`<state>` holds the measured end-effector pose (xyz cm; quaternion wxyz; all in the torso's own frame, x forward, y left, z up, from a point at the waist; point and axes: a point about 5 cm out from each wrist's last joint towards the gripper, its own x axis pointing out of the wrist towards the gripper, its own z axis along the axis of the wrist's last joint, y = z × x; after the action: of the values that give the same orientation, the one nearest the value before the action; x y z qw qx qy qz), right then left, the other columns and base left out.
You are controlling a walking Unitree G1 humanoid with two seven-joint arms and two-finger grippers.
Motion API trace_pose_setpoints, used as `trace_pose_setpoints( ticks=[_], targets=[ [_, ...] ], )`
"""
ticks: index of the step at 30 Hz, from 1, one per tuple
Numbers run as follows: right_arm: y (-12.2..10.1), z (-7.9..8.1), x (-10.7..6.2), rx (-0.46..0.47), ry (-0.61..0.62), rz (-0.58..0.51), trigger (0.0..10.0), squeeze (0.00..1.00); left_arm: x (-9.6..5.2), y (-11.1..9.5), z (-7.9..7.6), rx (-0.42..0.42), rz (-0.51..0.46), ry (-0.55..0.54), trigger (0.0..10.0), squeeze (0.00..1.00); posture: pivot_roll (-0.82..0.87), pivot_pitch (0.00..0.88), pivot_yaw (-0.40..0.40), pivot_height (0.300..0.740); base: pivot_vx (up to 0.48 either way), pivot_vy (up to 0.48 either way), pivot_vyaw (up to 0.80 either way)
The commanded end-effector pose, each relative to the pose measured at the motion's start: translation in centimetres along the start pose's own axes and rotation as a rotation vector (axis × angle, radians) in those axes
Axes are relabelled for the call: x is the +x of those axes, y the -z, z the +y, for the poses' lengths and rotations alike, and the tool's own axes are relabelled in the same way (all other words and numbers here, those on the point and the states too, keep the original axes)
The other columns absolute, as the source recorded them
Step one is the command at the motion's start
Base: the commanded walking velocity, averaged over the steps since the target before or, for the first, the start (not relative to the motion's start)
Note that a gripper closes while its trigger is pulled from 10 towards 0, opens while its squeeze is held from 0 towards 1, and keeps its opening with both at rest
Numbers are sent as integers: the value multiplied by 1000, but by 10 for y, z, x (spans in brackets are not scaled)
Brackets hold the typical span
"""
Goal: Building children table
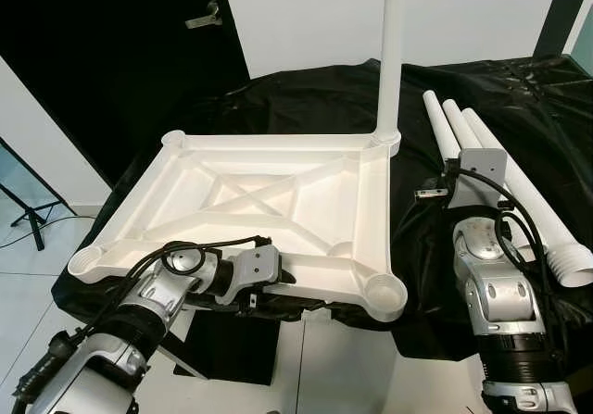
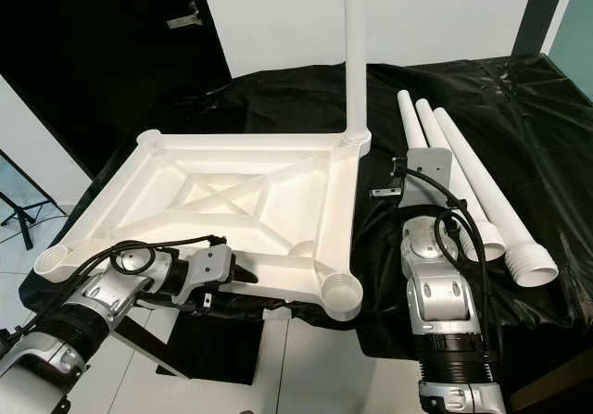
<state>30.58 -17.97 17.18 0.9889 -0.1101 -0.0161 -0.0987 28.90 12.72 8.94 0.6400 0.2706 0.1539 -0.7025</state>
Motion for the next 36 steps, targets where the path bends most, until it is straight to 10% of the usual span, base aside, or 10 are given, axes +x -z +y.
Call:
trace_pose_setpoints(
  ticks=[1,5,7,10,16,28,29,30,36],
  targets=[
    [-3,3,1,24,-17,-7,10000,0,6,9,1,7,75,-42,8549,0,-169,0,130,740,0,0,0],
    [-5,1,3,26,-15,-13,10000,0,7,11,4,7,101,-72,7922,0,-168,0,130,740,0,0,0],
    [-6,3,3,27,-18,-16,10000,0,9,9,8,12,88,-88,3569,0,-168,0,130,740,0,0,0],
    [-5,5,2,29,-23,-14,10000,0,10,6,9,17,67,-89,3333,0,-167,0,129,740,0,0,0],
    [-1,16,-4,36,-52,-1,10000,0,15,-4,18,17,14,-109,4627,0,-173,0,134,740,0,0,0],
    [0,18,-8,40,-57,6,10000,0,29,-13,33,-49,2,-200,4039,0,-186,0,141,740,0,0,0],
    [0,17,-8,40,-54,7,10000,0,34,-16,36,-65,-6,-229,4392,0,-187,0,141,740,0,0,0],
    [1,16,-8,38,-52,8,10000,0,39,-20,37,-74,-18,-240,8039,0,-189,0,141,740,0,0,0],
    [1,16,-9,36,-50,10,10000,0,47,-25,39,-79,-29,-251,9098,0,-186,0,141,740,0,0,0]
  ],
)
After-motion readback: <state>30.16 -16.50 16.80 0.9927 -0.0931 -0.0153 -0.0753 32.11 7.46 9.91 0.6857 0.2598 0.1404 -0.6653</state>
